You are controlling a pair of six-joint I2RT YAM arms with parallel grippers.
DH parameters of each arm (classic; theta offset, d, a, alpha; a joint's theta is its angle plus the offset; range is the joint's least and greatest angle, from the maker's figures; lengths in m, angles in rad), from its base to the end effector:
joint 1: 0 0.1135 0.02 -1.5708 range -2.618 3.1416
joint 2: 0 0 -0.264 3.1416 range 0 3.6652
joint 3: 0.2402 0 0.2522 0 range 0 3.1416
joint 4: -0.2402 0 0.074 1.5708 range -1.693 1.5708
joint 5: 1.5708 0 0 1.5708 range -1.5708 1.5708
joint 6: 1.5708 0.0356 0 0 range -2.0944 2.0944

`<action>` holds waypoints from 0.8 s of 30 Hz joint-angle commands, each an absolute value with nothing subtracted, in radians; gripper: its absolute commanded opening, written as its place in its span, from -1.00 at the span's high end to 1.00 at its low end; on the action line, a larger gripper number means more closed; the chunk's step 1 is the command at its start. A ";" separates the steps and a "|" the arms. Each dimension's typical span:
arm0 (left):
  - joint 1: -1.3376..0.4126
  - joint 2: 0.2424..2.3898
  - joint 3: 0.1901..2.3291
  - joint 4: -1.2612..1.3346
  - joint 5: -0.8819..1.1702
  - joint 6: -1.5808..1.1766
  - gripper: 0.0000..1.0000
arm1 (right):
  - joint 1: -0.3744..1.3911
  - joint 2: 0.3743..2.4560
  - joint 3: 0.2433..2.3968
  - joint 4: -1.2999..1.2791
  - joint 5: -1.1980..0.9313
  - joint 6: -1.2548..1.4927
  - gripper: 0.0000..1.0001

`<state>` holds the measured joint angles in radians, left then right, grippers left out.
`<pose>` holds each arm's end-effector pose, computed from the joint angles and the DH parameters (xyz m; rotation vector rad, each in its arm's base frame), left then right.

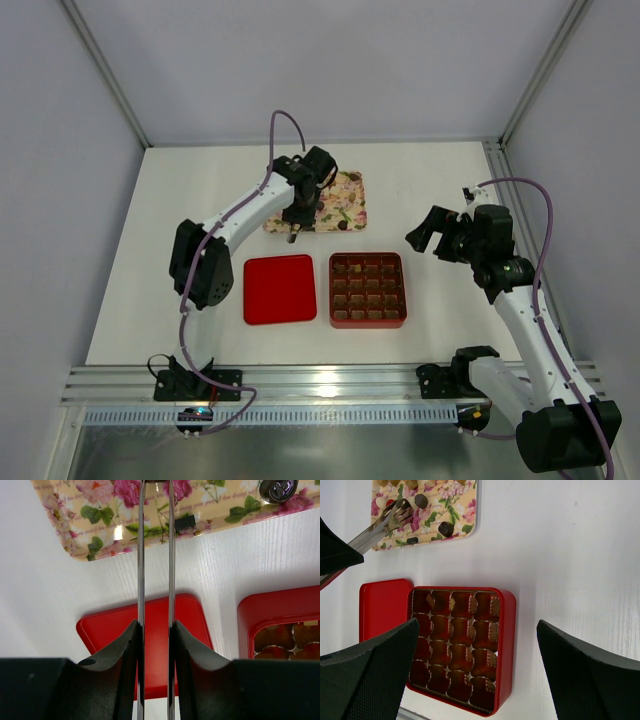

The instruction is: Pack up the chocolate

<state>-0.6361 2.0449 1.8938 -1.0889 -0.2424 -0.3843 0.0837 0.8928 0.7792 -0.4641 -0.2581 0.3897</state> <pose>0.3486 -0.2468 0.2681 0.2884 2.7210 0.0677 0.1940 0.0254 0.2917 0.1802 2.1707 0.5502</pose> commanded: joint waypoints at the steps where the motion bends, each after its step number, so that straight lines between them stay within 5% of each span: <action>1: -0.630 2.010 1.930 -1.088 -0.241 -0.373 0.43 | 0.083 0.896 0.784 -0.436 -0.267 0.376 -0.99; 24: -0.630 1.930 1.988 -1.143 -0.247 -0.364 0.50 | 0.083 0.902 0.781 -0.431 -0.267 0.380 -1.00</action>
